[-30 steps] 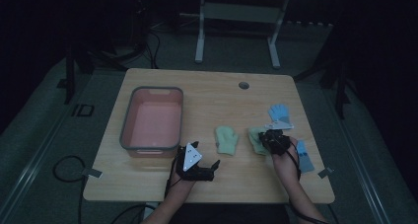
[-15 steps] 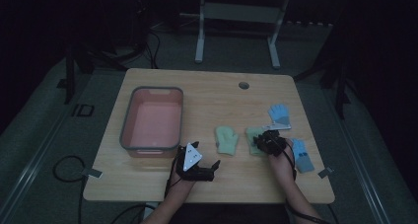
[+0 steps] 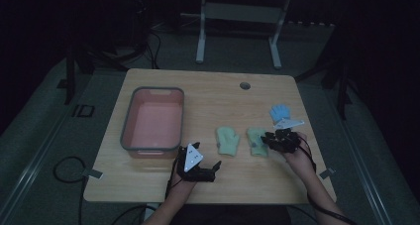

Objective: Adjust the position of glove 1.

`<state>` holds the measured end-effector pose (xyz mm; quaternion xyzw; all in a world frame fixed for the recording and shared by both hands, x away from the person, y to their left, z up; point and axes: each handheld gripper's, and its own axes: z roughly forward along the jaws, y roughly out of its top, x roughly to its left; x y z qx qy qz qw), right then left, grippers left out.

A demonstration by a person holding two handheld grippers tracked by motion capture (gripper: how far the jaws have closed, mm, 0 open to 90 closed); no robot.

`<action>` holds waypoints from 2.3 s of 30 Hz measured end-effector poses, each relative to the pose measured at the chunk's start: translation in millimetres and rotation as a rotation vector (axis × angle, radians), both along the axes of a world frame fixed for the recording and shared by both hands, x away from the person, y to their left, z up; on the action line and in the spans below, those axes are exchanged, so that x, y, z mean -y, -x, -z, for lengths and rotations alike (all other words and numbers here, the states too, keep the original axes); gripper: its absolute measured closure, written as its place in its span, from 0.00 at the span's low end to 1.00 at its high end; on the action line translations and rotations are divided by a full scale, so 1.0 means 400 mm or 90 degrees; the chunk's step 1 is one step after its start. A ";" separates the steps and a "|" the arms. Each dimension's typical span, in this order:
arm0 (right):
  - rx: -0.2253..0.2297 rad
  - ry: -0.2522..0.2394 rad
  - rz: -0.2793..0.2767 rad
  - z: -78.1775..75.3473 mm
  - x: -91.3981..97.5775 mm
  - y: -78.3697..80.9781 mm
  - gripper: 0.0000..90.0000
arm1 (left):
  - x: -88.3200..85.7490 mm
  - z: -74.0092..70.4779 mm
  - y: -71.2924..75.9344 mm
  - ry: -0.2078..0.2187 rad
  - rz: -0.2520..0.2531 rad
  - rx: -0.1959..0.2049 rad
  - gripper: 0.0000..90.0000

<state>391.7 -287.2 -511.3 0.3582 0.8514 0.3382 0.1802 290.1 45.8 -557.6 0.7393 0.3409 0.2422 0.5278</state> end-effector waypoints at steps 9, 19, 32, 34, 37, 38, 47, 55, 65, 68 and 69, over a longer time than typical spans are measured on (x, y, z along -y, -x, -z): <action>-0.030 0.002 -0.030 0.043 -0.006 -0.030 0.71 | 0.000 0.000 0.000 0.001 0.001 0.001 0.01; -0.046 0.012 -0.021 0.070 -0.010 -0.034 0.75 | 0.000 0.000 0.000 0.001 0.001 0.000 0.01; -0.037 0.026 0.026 0.064 -0.038 -0.020 0.95 | -0.001 0.000 0.000 0.000 -0.001 0.000 0.01; -0.028 0.032 0.034 0.053 -0.043 -0.017 0.95 | -0.002 0.000 -0.001 0.002 0.000 -0.001 0.01; -0.018 0.023 0.042 0.027 -0.047 -0.014 0.95 | -0.002 0.000 -0.001 0.002 0.001 -0.002 0.01; -0.015 0.020 0.040 0.018 -0.048 -0.014 0.95 | -0.002 0.000 -0.001 0.001 0.002 -0.001 0.01; 0.029 0.006 0.052 -0.076 -0.087 -0.008 0.95 | -0.002 0.000 -0.001 0.003 0.004 -0.004 0.01; 0.055 0.010 0.040 -0.123 -0.140 -0.003 0.95 | -0.001 0.000 -0.001 0.002 0.003 -0.002 0.01; 0.052 -0.018 0.029 -0.141 -0.226 0.001 0.95 | -0.001 0.000 0.000 0.001 0.005 -0.001 0.01; 0.043 -0.028 0.026 -0.133 -0.256 0.003 0.95 | -0.001 0.000 0.000 -0.001 0.005 -0.001 0.01; 0.040 -0.029 0.022 -0.130 -0.267 0.004 0.95 | -0.001 0.000 0.000 0.000 0.005 0.000 0.01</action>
